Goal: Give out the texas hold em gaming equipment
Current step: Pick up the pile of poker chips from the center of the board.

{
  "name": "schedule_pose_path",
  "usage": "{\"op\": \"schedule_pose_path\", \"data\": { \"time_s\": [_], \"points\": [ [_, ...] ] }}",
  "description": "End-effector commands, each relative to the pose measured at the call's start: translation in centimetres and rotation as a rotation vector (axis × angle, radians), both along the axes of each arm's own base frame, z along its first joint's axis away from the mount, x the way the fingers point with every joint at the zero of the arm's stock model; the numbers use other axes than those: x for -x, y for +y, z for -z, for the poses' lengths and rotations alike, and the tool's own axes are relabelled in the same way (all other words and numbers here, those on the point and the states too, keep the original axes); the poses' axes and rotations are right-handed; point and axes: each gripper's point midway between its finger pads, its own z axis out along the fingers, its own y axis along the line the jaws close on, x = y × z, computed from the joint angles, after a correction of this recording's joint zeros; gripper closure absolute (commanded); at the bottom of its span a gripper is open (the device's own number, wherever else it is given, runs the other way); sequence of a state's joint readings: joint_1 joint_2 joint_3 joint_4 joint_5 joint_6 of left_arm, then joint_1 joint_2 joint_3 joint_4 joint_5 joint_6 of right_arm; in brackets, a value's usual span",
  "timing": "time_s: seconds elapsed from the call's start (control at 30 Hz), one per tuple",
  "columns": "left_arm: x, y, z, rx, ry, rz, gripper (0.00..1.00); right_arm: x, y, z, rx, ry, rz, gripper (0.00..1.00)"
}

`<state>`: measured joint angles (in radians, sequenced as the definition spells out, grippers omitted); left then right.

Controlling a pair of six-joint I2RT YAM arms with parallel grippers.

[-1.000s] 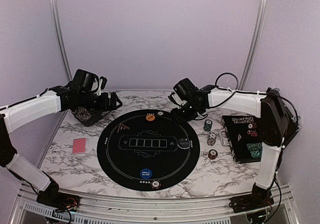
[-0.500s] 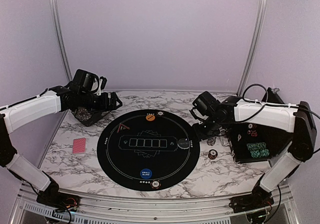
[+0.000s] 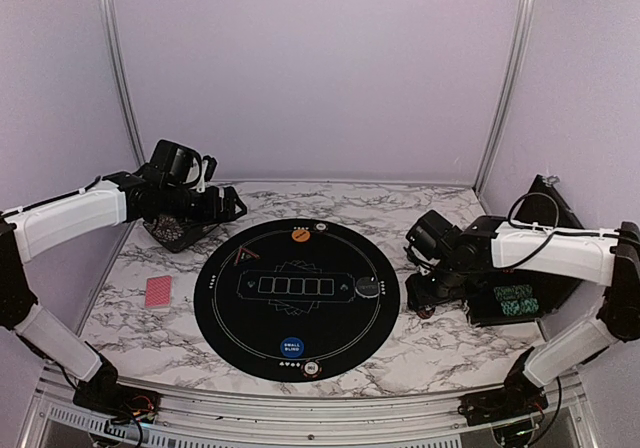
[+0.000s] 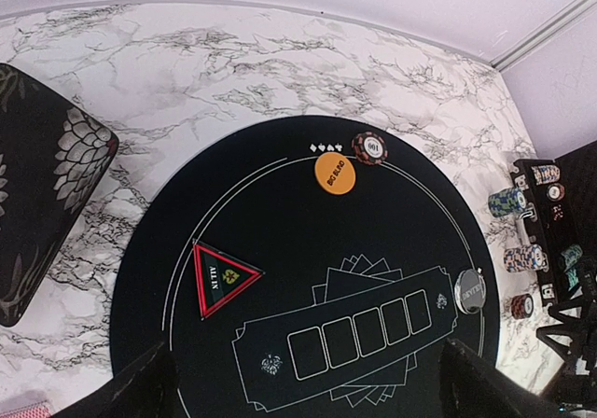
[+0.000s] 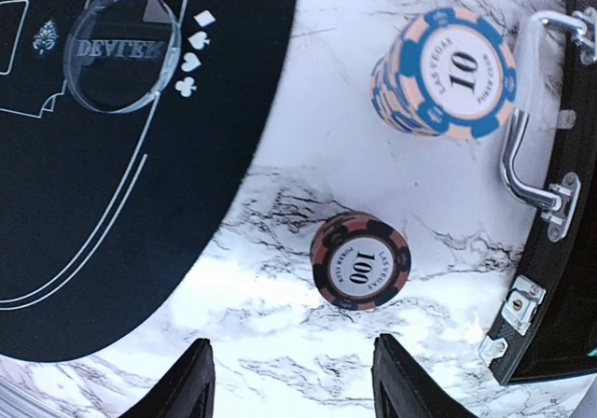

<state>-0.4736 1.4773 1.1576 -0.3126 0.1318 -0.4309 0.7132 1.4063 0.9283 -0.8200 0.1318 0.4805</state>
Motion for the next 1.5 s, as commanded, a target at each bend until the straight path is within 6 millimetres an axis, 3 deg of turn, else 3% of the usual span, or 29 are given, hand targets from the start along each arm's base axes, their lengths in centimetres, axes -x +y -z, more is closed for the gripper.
{"op": "schedule_pose_path", "data": {
  "time_s": [0.0, 0.47, 0.87, 1.1, 1.47],
  "points": [
    [-1.1, -0.5, -1.4, 0.027, -0.034, 0.003, 0.01, -0.3, -1.0, -0.1, -0.018, -0.017, 0.060, 0.43],
    [-1.2, -0.5, -1.2, 0.020, -0.031, 0.002, 0.01, -1.6, -2.0, 2.3, -0.063, 0.002, 0.105, 0.30],
    [-1.1, -0.4, -1.2, 0.016, -0.032, 0.003, 0.01, -2.0, -3.0, 4.6, -0.036, 0.023, 0.135, 0.30],
    [-1.2, -0.4, -1.1, 0.014, -0.032, 0.005, 0.01, -2.0, -3.0, 5.8, -0.030, 0.035, 0.139, 0.32],
    [-1.2, -0.5, -1.1, 0.014, -0.032, 0.005, 0.01, -2.0, -3.4, 6.1, 0.002, 0.039, 0.140, 0.45]
  ]
}}
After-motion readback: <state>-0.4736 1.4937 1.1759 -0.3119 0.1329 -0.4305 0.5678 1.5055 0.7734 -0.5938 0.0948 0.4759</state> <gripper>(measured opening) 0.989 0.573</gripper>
